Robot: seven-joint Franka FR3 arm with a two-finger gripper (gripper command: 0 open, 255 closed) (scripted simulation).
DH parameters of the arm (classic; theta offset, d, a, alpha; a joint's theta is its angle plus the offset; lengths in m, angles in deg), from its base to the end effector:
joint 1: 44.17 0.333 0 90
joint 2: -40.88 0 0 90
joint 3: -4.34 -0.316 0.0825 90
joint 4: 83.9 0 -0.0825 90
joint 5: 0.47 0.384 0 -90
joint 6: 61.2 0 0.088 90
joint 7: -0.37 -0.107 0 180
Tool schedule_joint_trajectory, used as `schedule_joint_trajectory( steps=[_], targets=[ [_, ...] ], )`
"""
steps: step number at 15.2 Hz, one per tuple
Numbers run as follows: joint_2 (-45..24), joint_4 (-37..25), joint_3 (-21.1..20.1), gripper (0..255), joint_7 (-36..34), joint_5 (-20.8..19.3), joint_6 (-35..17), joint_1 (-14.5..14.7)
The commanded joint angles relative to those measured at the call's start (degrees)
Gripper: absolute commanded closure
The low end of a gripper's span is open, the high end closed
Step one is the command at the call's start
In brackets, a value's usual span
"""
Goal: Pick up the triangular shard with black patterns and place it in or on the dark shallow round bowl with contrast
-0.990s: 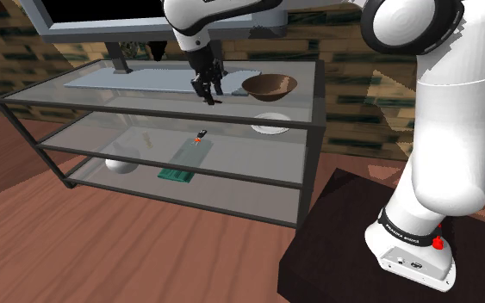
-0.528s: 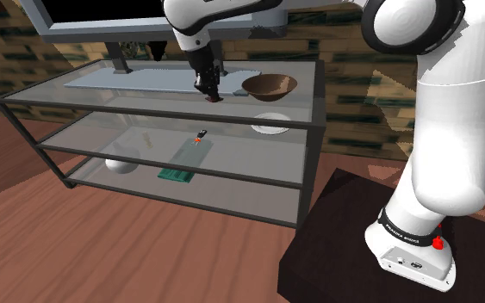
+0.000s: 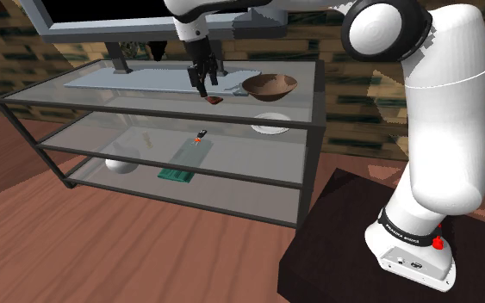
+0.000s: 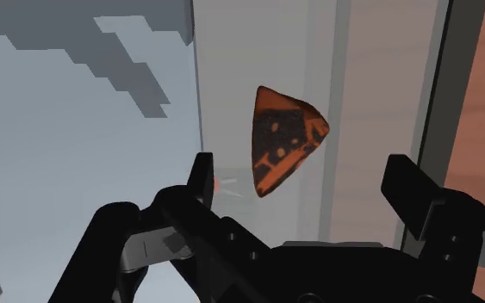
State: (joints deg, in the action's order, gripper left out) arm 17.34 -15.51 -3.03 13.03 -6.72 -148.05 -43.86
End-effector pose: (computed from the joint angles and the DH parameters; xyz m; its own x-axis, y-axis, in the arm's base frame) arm 0.6637 0.0590 0.5467 0.9373 0.3352 -0.0960 0.3399 -0.9397 0.0376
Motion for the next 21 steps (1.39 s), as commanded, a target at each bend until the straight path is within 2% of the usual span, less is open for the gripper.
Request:
schedule_joint_trajectory(
  steps=[1, 6, 14, 15, 21],
  targets=[
    [0.06, 1.11, -0.07, 0, 0.67, 0.4, -1.22, -0.36],
    [1.48, 7.55, -0.03, 0, 0.58, 0.55, -6.25, -0.79],
    [1.48, 7.55, -0.06, 0, 0.58, 0.54, -6.25, -0.81],
    [1.38, 7.3, -0.05, 255, 0.59, 0.53, -6.09, -0.81],
    [1.75, 7.82, 0.0, 255, 0.77, 0.57, -6.26, -0.97]
  ],
)
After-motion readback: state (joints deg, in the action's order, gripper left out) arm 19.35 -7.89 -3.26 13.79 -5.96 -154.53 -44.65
